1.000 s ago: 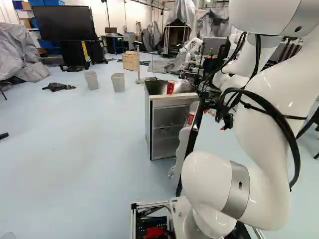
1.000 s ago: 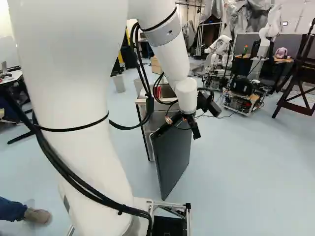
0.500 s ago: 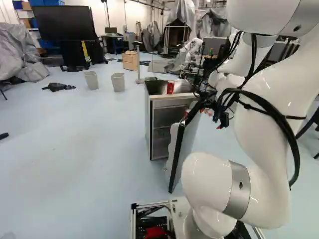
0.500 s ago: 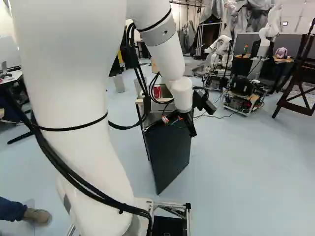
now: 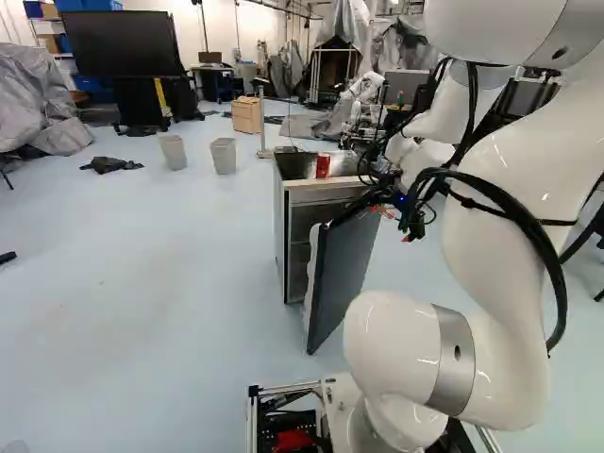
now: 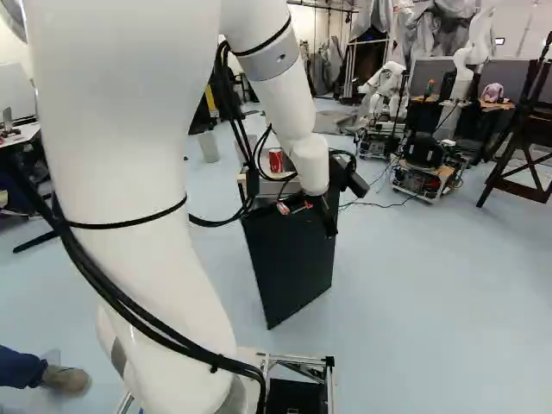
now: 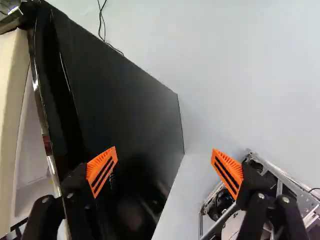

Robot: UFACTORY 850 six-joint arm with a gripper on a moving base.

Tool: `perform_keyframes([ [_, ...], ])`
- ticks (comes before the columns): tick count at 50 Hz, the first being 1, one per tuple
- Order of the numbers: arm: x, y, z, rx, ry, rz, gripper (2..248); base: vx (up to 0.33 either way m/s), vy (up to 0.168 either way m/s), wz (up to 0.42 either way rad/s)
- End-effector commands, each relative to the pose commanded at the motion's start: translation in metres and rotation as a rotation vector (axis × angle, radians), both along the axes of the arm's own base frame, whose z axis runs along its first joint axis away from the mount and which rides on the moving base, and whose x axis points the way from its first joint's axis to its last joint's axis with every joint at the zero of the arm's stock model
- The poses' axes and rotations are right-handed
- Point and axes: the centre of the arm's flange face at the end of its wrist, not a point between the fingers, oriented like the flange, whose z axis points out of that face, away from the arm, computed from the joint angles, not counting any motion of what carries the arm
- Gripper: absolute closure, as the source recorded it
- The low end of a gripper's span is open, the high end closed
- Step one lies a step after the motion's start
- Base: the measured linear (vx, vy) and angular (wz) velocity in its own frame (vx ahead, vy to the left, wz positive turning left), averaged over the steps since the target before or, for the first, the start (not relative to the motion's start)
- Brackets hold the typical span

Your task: Grab a drink from the fridge

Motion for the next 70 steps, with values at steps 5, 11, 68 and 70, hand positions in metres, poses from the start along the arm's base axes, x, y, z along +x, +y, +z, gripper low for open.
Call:
perform_keyframes([
  [5, 0.001, 0.005, 0.000, 0.000, 0.000, 0.010, 3, 0.000, 0.000, 0.000],
  [11, 0.002, 0.010, 0.000, 0.000, 0.001, 0.021, 3, 0.000, 0.000, 0.000],
  [68, -0.023, 0.094, 0.001, -0.036, -0.015, 0.170, 3, 0.000, 0.000, 0.000],
  [70, -0.025, 0.098, 0.001, -0.038, -0.016, 0.176, 3, 0.000, 0.000, 0.000],
])
